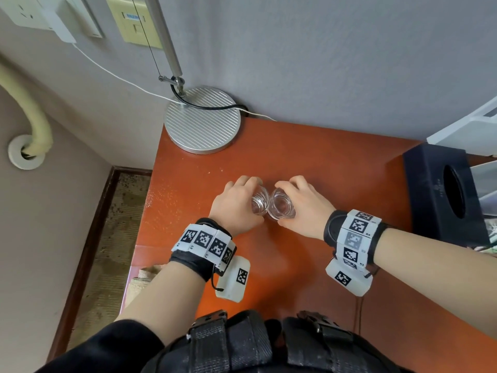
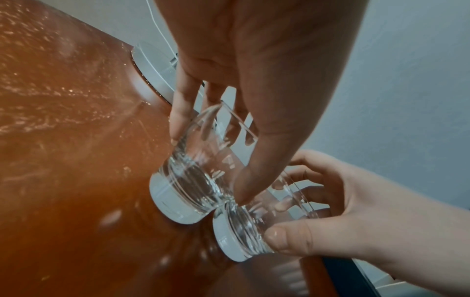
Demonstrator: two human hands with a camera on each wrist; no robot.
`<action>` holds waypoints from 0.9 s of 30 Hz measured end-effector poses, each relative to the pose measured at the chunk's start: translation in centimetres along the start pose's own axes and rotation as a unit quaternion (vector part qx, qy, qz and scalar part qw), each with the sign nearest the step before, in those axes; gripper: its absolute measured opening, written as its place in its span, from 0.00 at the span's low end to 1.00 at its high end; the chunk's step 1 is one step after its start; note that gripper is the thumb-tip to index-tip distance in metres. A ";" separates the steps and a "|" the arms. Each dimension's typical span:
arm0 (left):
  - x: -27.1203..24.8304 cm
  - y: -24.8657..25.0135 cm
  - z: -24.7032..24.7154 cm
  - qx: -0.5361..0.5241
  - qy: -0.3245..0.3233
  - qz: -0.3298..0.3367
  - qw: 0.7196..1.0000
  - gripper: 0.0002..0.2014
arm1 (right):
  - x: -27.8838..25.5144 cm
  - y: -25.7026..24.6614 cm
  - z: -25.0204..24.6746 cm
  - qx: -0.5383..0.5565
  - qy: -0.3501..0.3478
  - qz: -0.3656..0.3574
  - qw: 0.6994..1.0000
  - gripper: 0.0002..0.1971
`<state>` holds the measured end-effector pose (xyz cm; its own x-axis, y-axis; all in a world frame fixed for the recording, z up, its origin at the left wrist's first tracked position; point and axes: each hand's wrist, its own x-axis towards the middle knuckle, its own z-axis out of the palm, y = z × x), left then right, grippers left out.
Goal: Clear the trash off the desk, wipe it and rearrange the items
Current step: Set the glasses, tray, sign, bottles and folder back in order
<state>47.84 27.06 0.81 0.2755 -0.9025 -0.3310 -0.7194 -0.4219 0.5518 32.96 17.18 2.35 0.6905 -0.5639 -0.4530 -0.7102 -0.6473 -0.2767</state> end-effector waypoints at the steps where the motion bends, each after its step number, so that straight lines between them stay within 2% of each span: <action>1: 0.1 0.0 0.0 0.001 0.001 0.000 1.000 0.34 | 0.0 0.1 0.1 0.007 0.004 -0.001 1.000 0.37; 11: -0.1 0.1 1.0 0.029 0.005 0.004 1.000 0.35 | 0.0 0.5 0.5 0.006 0.002 -0.022 1.000 0.38; 23: -0.3 0.5 1.5 0.024 0.005 0.001 1.000 0.39 | -0.8 0.6 1.1 -0.008 0.004 -0.007 1.000 0.39; 27: -0.4 0.8 1.3 0.018 -0.014 0.000 1.000 0.41 | -1.2 0.7 0.9 -0.026 -0.010 -0.004 1.000 0.45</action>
<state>46.32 27.22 0.34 0.2579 -0.8994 -0.3530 -0.7425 -0.4183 0.5232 31.53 17.82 1.91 0.6926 -0.5482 -0.4688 -0.6962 -0.6780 -0.2358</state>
